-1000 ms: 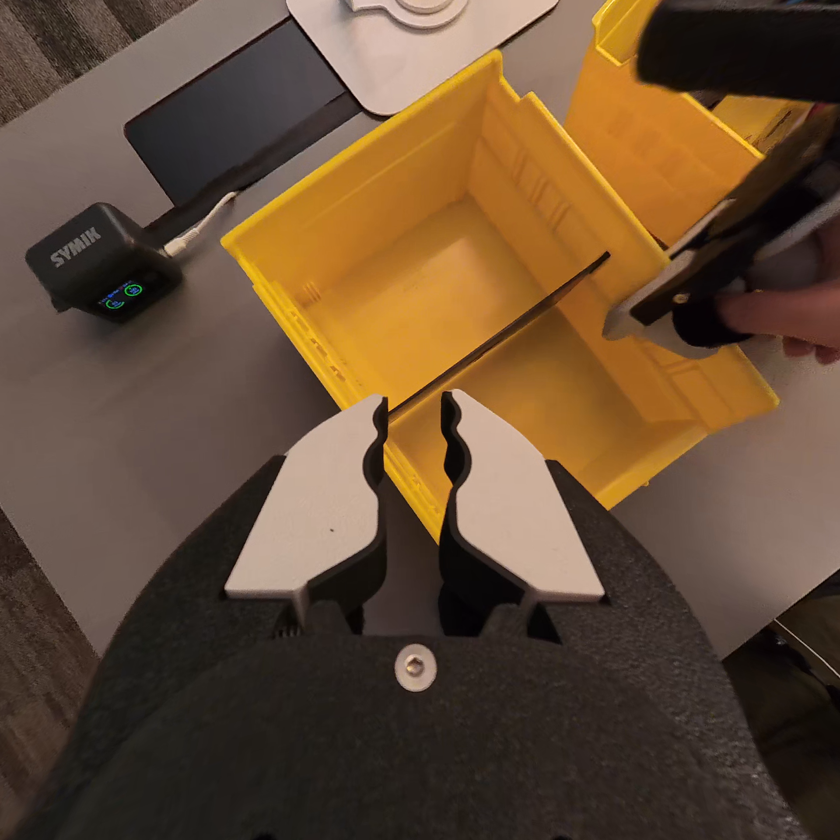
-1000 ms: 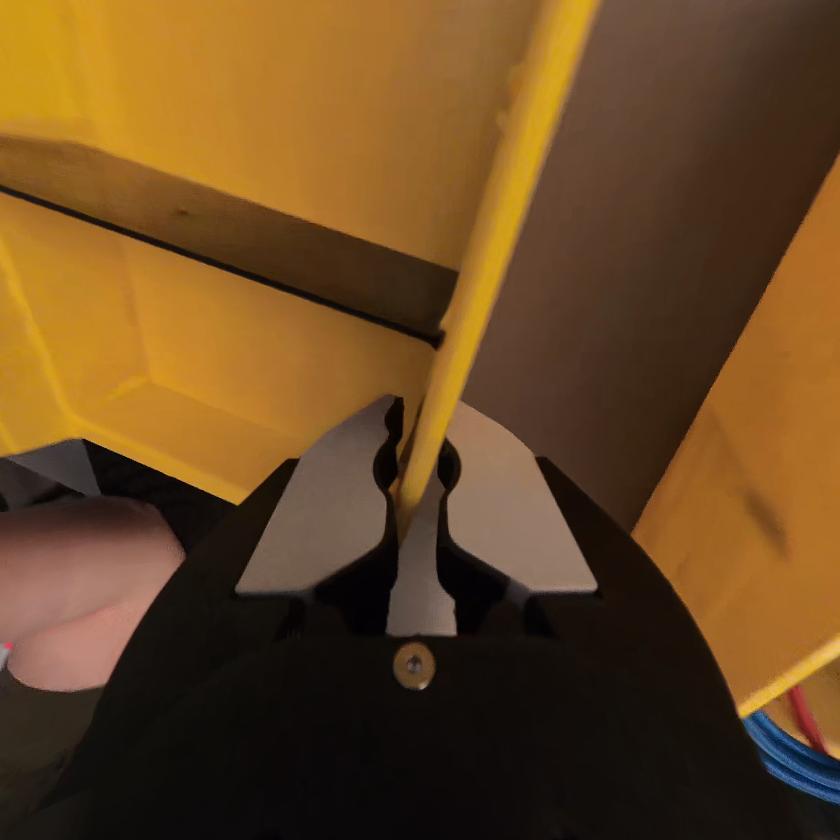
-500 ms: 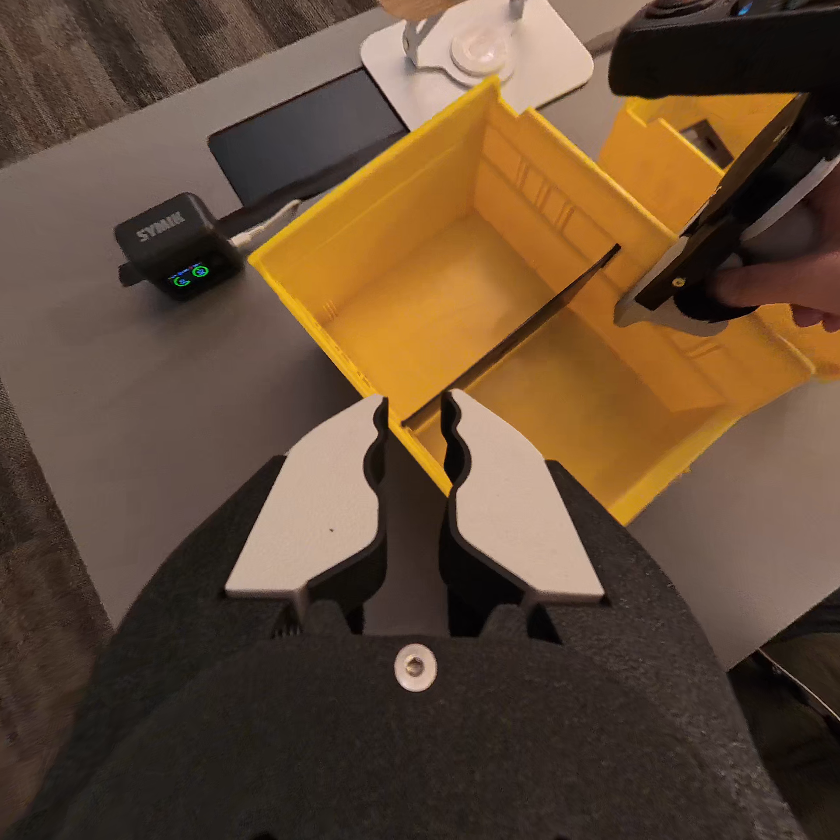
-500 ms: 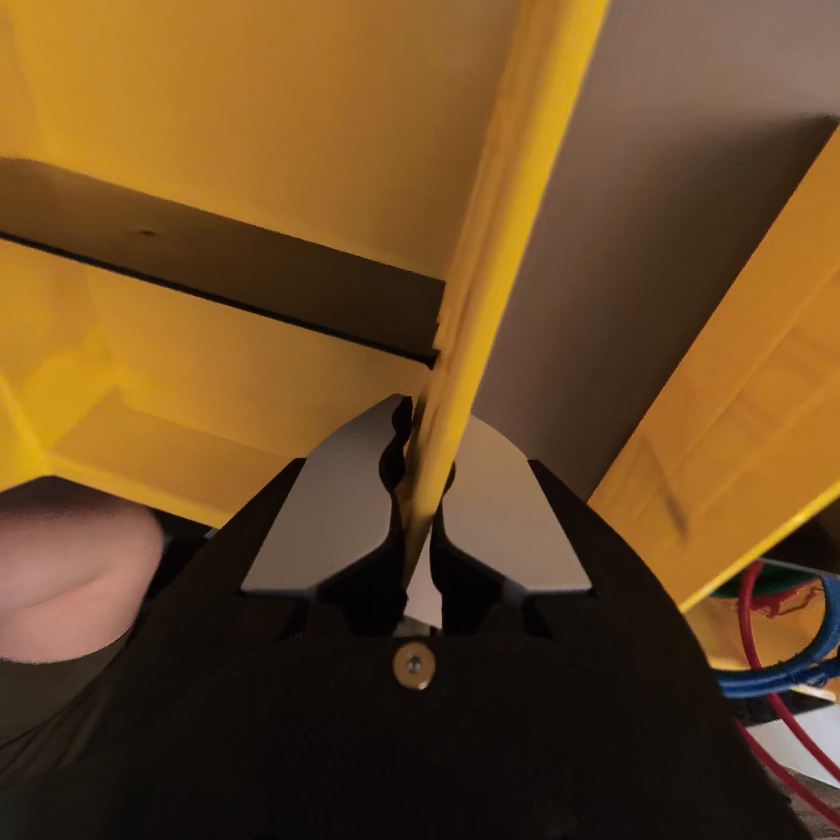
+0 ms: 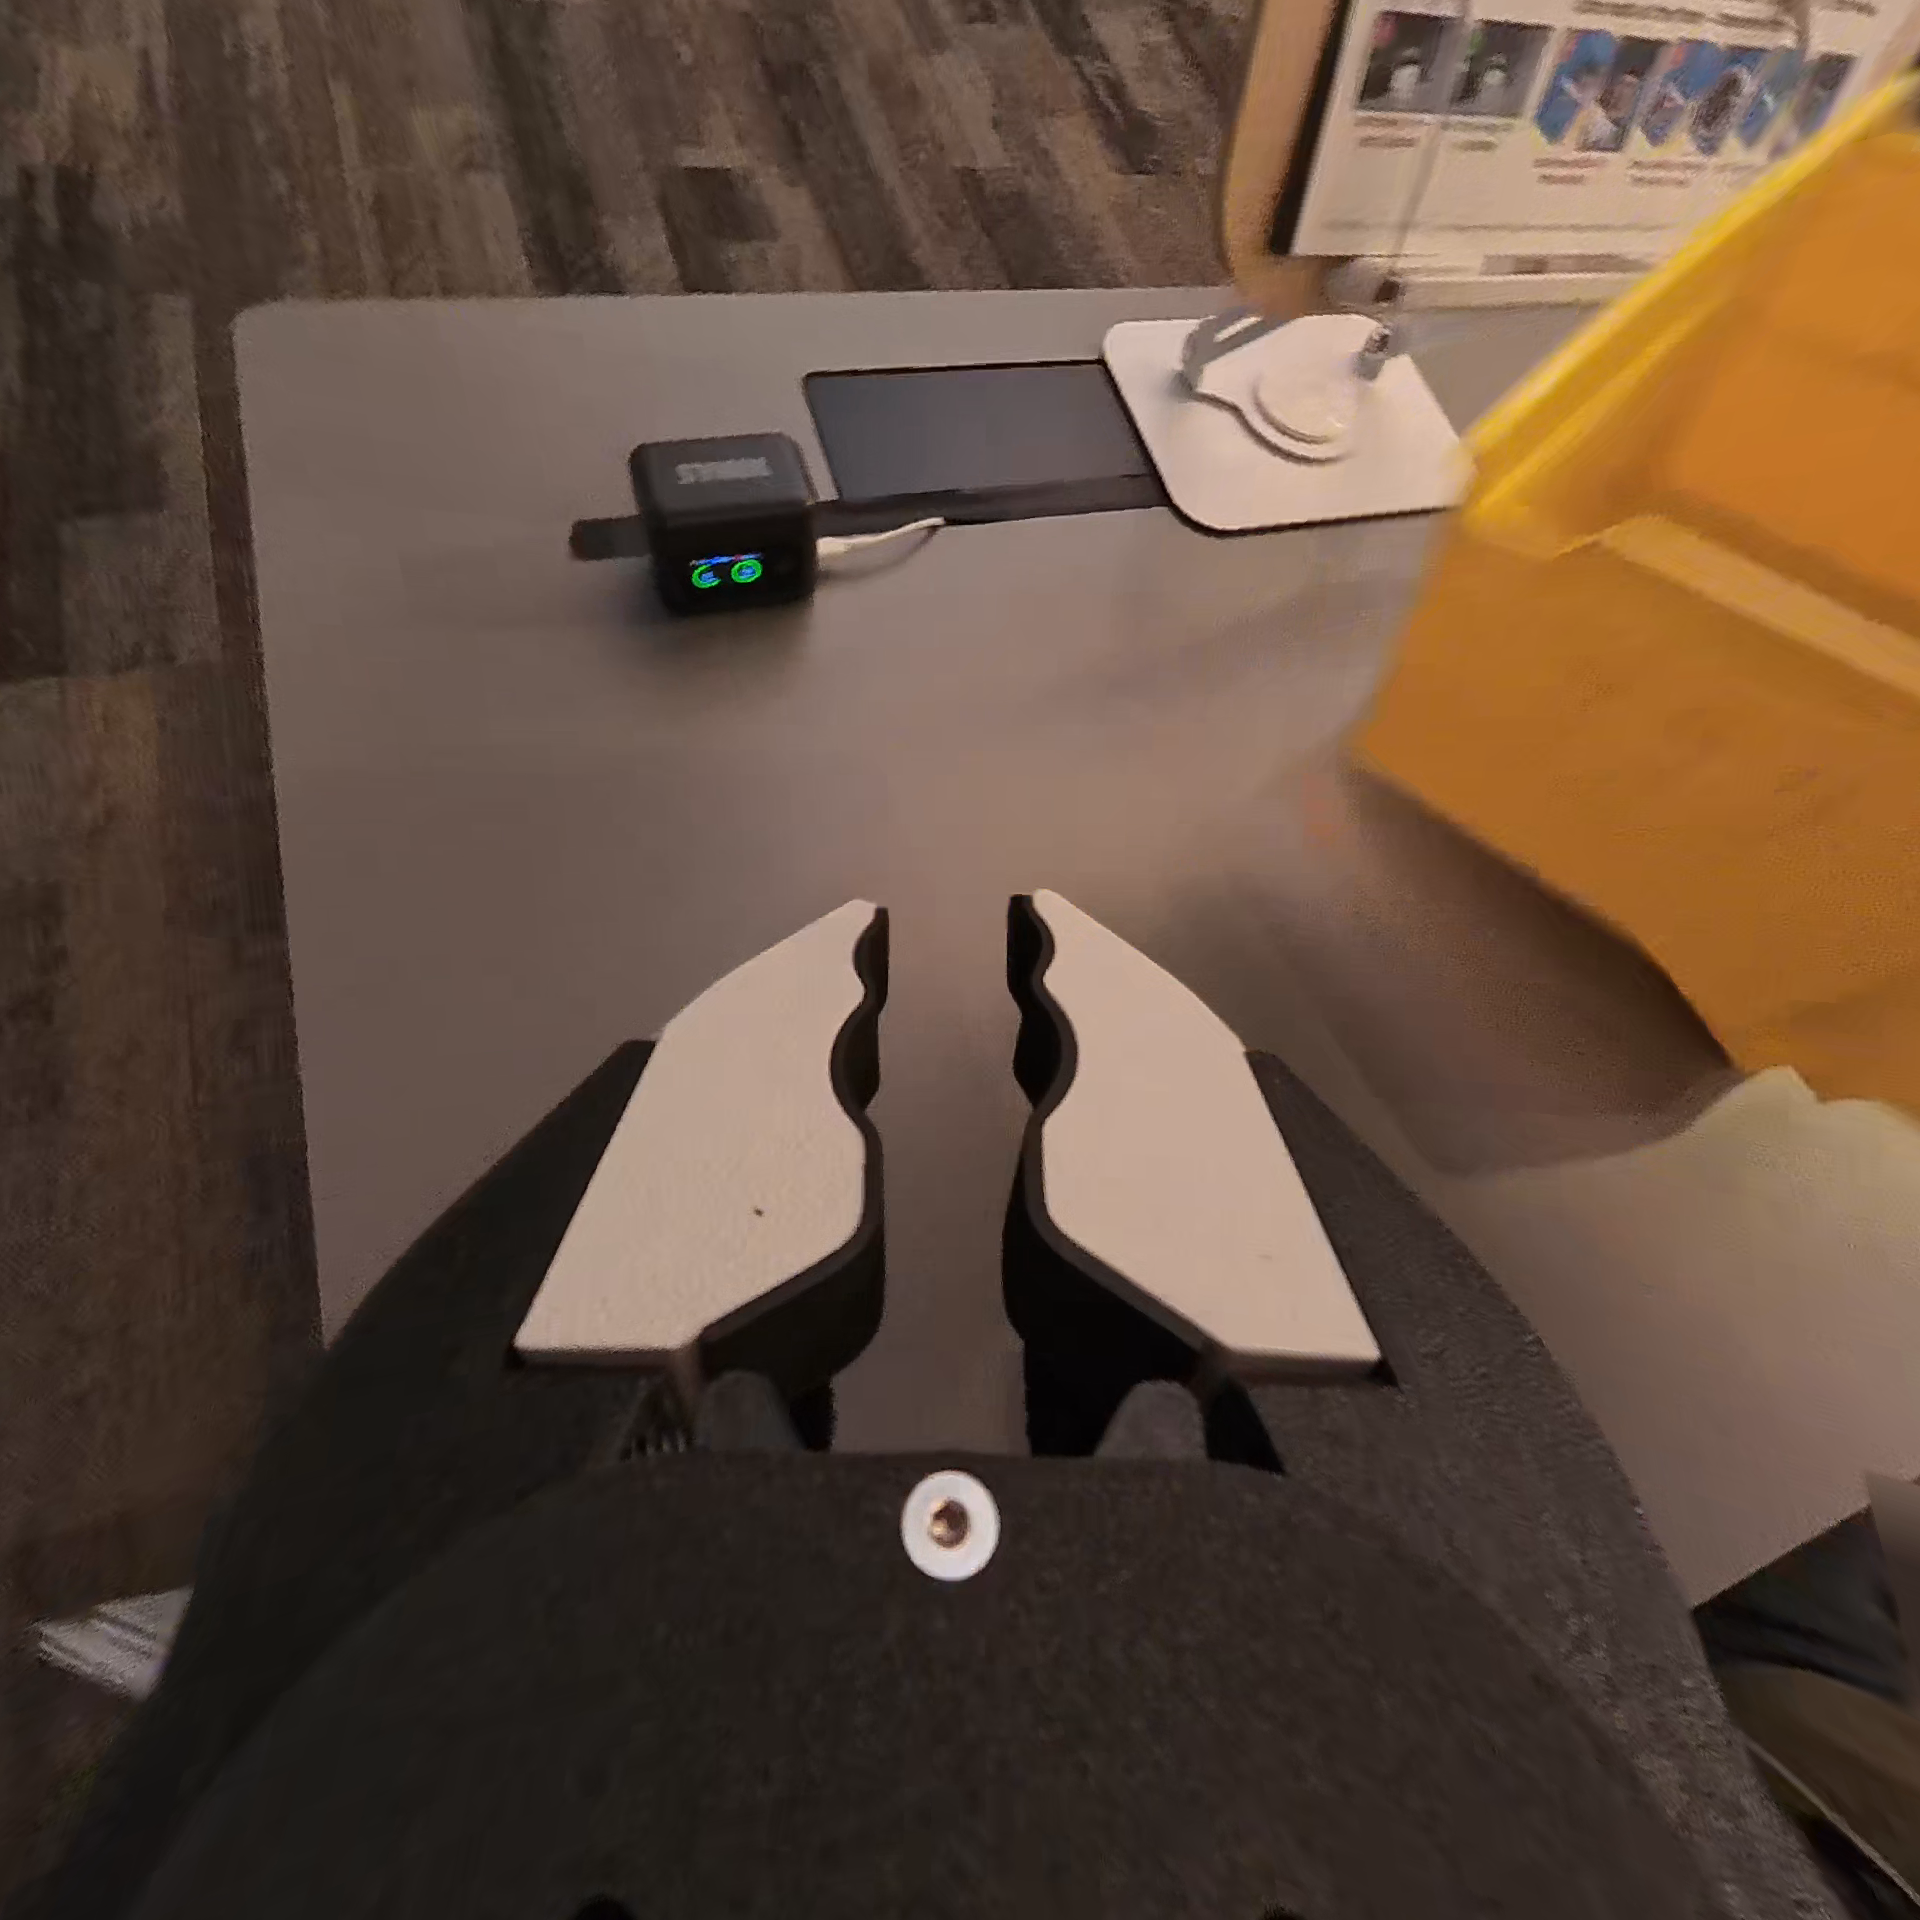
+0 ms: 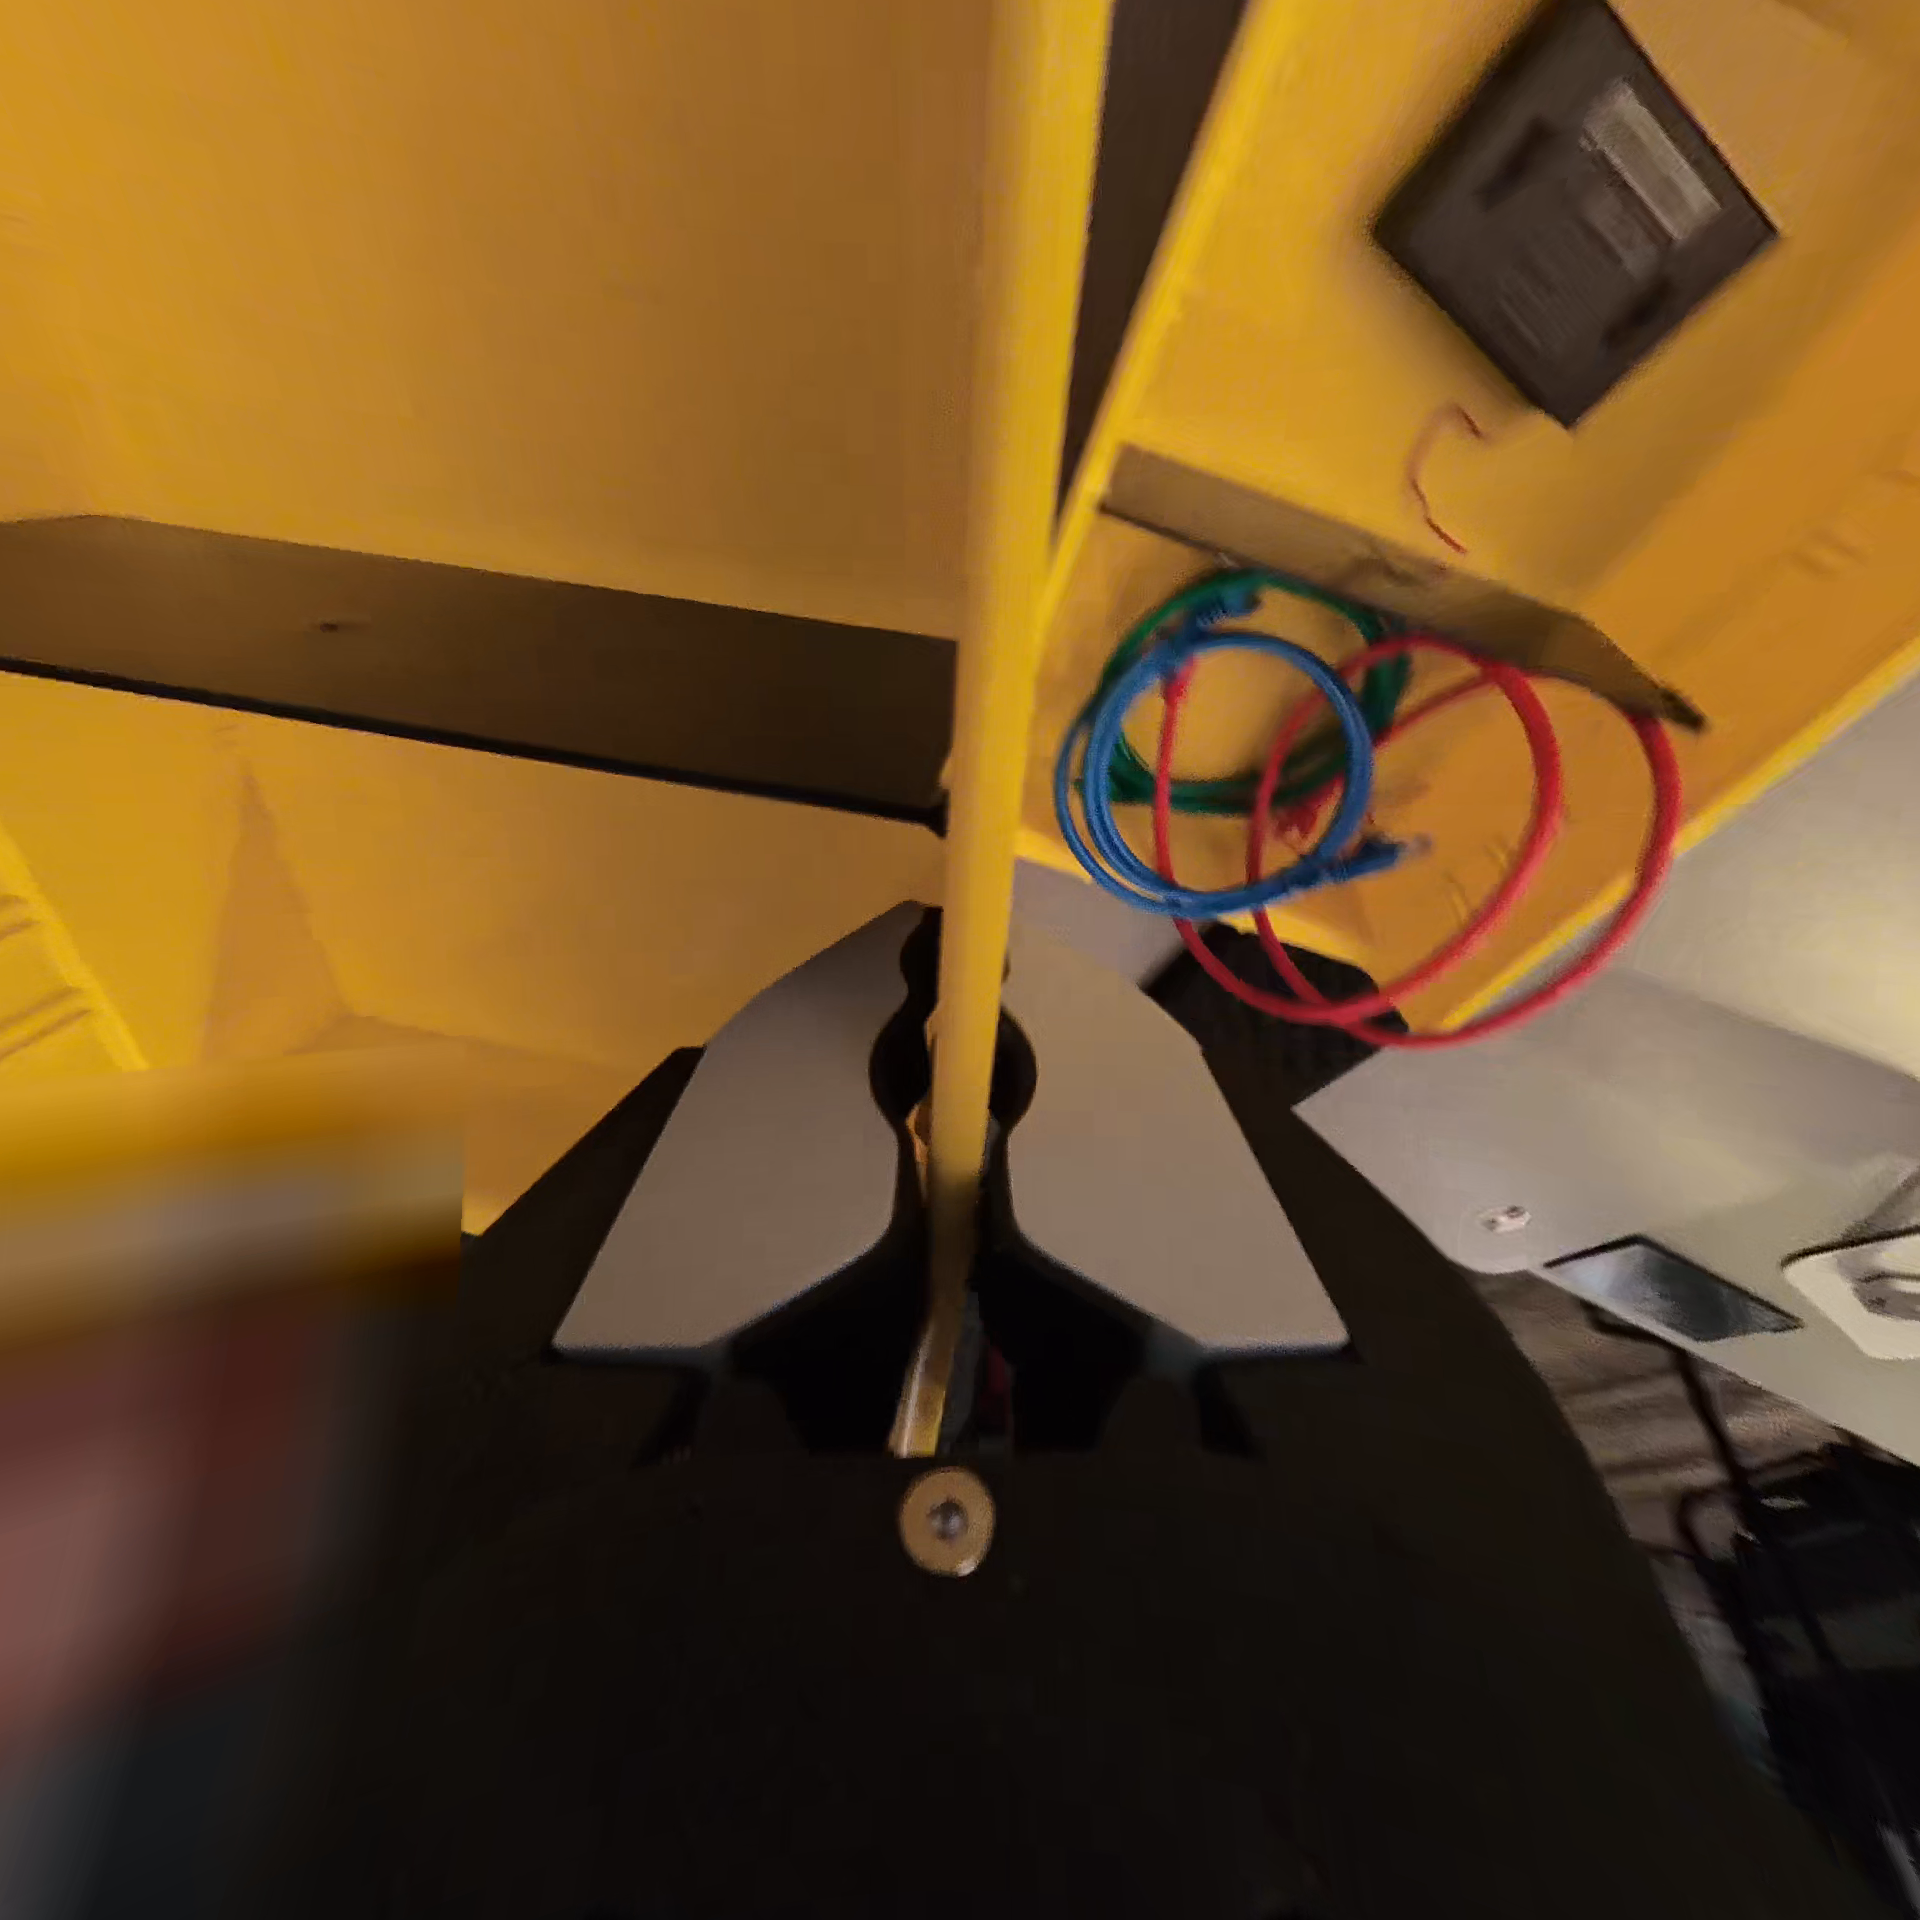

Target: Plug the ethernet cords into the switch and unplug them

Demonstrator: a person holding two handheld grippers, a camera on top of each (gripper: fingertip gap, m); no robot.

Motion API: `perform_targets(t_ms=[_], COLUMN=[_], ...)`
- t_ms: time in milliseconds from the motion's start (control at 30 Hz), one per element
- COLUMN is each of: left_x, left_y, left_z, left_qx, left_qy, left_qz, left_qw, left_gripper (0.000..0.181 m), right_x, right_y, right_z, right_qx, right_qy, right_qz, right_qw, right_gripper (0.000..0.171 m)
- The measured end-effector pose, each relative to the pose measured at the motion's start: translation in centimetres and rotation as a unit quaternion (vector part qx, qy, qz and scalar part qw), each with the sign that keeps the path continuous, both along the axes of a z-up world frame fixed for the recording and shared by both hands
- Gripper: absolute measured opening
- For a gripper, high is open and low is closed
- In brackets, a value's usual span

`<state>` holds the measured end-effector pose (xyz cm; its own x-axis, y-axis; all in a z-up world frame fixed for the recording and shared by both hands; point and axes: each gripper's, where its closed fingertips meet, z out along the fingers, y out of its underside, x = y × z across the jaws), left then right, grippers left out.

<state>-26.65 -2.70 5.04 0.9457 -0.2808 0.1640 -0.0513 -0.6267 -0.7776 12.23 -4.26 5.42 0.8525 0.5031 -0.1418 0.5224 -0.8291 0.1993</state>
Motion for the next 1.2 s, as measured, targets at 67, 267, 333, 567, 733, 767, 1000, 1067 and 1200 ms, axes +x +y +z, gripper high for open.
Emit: perform_targets(t_ms=[67, 267, 333, 567, 733, 767, 1000, 1067, 1200], left_x=[-0.5, 0.9, 2.2, 6.7, 9.7, 10.6, 22.3, 26.7, 33.4], left_y=[0.2, 0.8, 0.9, 1.5, 2.2, 2.3, 2.4, 1.7, 1.0], left_z=[-0.6, -1.2, -1.4, -1.8, -1.8, -1.7, 0.0, -0.3, -2.4], left_qx=[-0.016, -0.033, -0.039, -0.051, -0.044, -0.041, 0.027, 0.048, 0.035], left_qy=[-0.014, 0.018, 0.039, 0.112, 0.145, 0.144, 0.065, 0.054, -0.003], left_qz=[0.01, -0.005, -0.023, -0.08, -0.109, -0.117, -0.25, -0.303, -0.357], left_qw=[1.0, 0.999, 0.998, 0.989, 0.982, 0.982, 0.966, 0.95, 0.934], left_gripper=[0.022, 0.021, 0.021, 0.022, 0.022, 0.022, 0.028, 0.046, 0.061], right_x=[3.4, 14.6, 19.5, 35.7, 43.2, 44.3, 47.2, 47.1, 47.1], right_y=[0.0, 0.8, 1.9, 1.4, 0.3, 0.1, 0.2, 0.4, 0.3], right_z=[2.3, 6.0, 5.7, 0.8, -4.8, -6.0, -13.5, -14.8, -16.5], right_qx=[-0.002, 0.041, 0.081, 0.152, 0.159, 0.16, 0.152, 0.147, 0.131], right_qy=[0.031, 0.154, 0.171, 0.115, 0.084, 0.078, 0.068, 0.064, 0.021], right_qz=[-0.037, -0.12, -0.182, -0.328, -0.408, -0.418, -0.421, -0.408, -0.344], right_qw=[0.999, 0.98, 0.965, 0.925, 0.895, 0.891, 0.892, 0.899, 0.93], right_gripper=[0.006, 0.006, 0.006, 0.006, 0.006, 0.006, 0.006, 0.006, 0.007])
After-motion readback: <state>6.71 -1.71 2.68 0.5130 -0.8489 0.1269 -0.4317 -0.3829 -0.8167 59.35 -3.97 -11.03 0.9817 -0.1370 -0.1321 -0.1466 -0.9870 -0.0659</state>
